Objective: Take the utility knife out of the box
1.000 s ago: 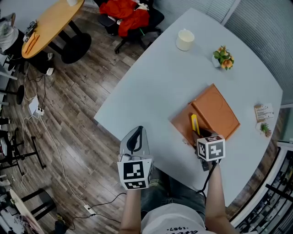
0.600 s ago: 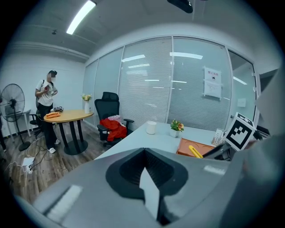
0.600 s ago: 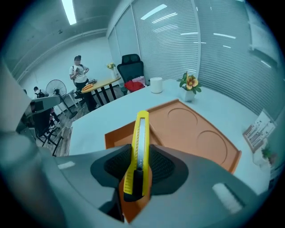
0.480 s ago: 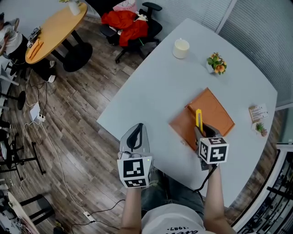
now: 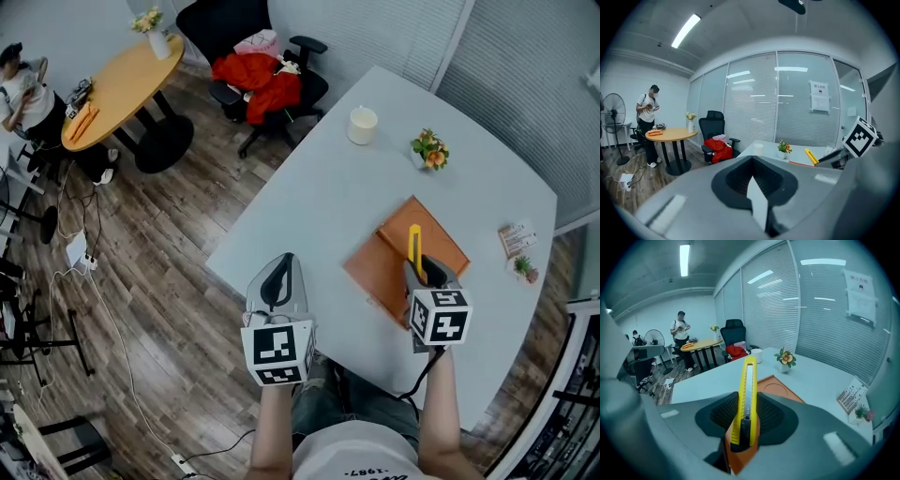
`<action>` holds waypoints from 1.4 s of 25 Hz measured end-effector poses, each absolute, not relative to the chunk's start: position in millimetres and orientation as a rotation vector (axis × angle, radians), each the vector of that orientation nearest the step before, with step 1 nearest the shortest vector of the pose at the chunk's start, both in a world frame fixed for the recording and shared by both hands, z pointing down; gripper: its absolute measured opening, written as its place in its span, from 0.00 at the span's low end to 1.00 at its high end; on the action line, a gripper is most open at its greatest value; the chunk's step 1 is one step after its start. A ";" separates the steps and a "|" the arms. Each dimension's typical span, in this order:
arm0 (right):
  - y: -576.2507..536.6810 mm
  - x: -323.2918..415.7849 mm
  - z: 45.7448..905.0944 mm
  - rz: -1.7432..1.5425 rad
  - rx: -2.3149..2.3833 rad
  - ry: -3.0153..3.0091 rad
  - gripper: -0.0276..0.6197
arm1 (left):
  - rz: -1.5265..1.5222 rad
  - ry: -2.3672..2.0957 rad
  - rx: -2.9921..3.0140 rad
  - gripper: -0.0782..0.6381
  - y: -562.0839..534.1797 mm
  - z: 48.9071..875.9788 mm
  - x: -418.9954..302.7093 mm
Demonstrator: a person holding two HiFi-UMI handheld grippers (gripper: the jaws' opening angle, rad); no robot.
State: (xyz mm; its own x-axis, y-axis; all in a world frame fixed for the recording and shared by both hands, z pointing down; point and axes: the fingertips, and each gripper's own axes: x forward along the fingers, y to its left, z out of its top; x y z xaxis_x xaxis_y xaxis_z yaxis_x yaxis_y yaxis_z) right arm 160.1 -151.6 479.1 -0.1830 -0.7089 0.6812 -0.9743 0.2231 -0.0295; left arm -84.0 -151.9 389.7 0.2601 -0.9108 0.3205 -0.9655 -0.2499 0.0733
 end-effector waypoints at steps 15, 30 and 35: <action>-152.1 163.8 415.1 0.487 1.671 -2.052 0.28 | 0.245 -1.809 2.359 0.11 -145.5 337.1 -79.8; -154.0 169.5 354.1 0.312 1.781 -2.142 0.28 | 0.160 -1.863 2.410 0.11 -149.9 296.6 -76.2; -151.2 172.1 339.1 0.275 1.814 -2.160 0.28 | 0.133 -1.878 2.417 0.11 -149.9 285.9 -75.5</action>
State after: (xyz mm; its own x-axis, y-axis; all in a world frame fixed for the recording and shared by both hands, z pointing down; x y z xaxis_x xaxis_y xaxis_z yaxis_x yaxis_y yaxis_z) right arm 172.1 -151.2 339.1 -0.1529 -0.9234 0.3522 -0.9821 0.1816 0.0498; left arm -75.5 -149.9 285.9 0.2456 -0.9624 0.1163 -0.9691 -0.2463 0.0081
